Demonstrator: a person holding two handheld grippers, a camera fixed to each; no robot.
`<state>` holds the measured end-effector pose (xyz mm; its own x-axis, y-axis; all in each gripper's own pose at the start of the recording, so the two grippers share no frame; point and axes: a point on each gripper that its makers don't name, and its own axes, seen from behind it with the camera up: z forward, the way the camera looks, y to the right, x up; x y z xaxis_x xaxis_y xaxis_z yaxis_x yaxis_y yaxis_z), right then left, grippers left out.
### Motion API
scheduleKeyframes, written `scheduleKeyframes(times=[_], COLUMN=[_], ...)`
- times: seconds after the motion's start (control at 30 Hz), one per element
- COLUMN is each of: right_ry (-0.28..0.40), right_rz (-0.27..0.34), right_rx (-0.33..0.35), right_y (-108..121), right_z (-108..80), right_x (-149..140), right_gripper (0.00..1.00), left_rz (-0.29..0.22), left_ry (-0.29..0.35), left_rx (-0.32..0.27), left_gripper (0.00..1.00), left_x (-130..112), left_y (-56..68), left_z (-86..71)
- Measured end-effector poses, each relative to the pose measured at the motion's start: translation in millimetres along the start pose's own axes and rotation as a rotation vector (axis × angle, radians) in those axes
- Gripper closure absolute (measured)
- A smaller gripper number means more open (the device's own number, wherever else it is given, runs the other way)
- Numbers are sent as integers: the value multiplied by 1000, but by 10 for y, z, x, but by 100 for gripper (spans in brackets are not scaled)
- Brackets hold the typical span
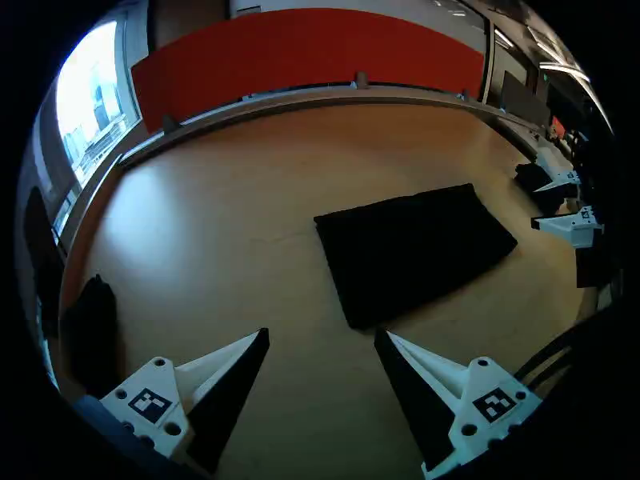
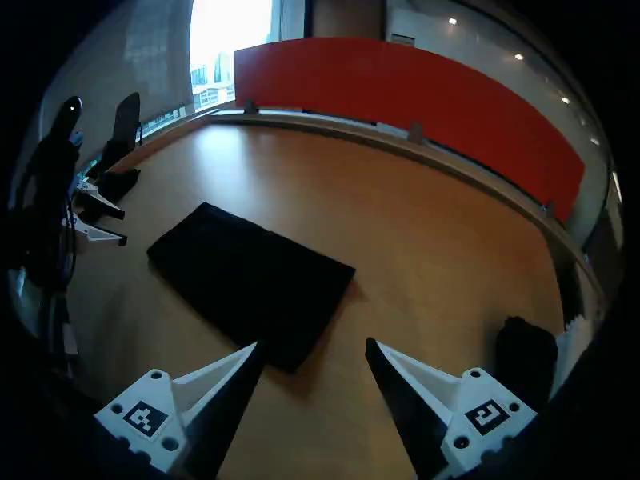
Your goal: Fold towel
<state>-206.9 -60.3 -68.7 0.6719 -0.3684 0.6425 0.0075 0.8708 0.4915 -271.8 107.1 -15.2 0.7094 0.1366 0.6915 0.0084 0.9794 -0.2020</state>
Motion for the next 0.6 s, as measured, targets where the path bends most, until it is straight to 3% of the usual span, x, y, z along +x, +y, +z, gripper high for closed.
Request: scheduleKeyframes(times=[0.6], right_ry=[-37], right_rz=[-80], right_rx=[67], right_y=[-90], right_z=[144], right_x=[-47], right_gripper=[5], left_rz=[-81], left_ry=[18], left_rx=[47], left_gripper=[2], left_x=[-300], left_y=[-151], left_z=[-204])
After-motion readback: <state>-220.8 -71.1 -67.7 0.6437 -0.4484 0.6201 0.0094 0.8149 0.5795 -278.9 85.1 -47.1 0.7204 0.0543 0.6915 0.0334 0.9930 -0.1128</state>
